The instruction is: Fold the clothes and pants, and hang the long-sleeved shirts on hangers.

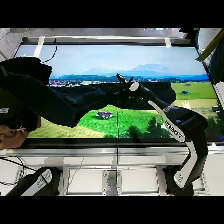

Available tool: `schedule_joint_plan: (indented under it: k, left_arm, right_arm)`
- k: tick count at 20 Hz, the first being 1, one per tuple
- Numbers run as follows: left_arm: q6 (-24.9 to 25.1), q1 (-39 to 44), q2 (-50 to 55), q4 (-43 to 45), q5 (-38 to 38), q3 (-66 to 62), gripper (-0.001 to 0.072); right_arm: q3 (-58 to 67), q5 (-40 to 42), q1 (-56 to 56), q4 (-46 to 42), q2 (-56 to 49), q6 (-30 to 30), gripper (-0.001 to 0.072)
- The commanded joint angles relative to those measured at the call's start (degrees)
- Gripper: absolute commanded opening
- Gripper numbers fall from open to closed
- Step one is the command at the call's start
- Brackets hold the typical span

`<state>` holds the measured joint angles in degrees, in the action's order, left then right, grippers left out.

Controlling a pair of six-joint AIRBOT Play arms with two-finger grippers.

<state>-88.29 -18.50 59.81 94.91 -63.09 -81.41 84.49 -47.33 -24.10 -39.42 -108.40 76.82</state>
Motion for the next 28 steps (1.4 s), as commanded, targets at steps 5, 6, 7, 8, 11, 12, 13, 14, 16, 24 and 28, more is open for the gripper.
schedule_joint_plan:
  k: [5,6,7,8,11,12,13,14,16,24,28]
  left_arm:
    - [0.0,-0.1,0.0,0.0,0.0,0.0,0.0038]
    - [0.0,0.0,0.0,0.0,0.0,0.0,0.0038]
    - [0.0,0.0,0.0,0.0,0.0,0.0,0.0038]
    - [0.0,0.0,0.0,0.0,0.0,0.0,0.0038]
    - [0.0,0.0,0.0,0.0,0.0,0.0,0.0038]
    - [0.0,0.0,0.0,0.0,0.0,0.0,0.0038]
    - [0.0,0.0,0.0,0.0,0.0,0.0,0.0038]
    - [0.0,0.0,0.0,0.0,0.0,0.0,0.0038]
    - [0.0,0.0,0.0,0.0,0.0,0.0,0.0038]
    - [0.0,0.0,0.0,0.0,1.6,0.0,0.0038]
    - [0.0,0.0,0.0,0.0,1.6,0.0,0.0038]
  right_arm:
    - [0.5,-11.8,0.5,-5.4,0.0,-3.3,0.0384]
    - [0.5,-13.7,0.5,-6.1,0.0,-4.4,0.0384]
    - [0.5,-15.6,0.5,-6.0,0.0,-5.6,0.0384]
    - [0.5,-17.1,0.5,-6.0,0.0,-6.0,0.0383]
    - [0.5,-20.4,0.4,-6.5,0.0,-7.3,0.0379]
    - [0.5,-18.6,0.1,-6.9,0.0,-7.0,0.0379]
    - [0.5,-15.9,-0.4,-7.2,-0.1,-6.8,0.0362]
    - [0.5,-13.1,-1.1,-7.4,-0.1,-6.3,0.0300]
    - [0.5,-10.3,-2.3,-6.7,-1.4,-5.3,0.0299]
    - [8.1,-2.4,-1.9,-3.8,-4.9,-3.8,0.0349]
    - [12.4,-6.2,0.2,-5.7,-7.4,-0.7,0.0350]
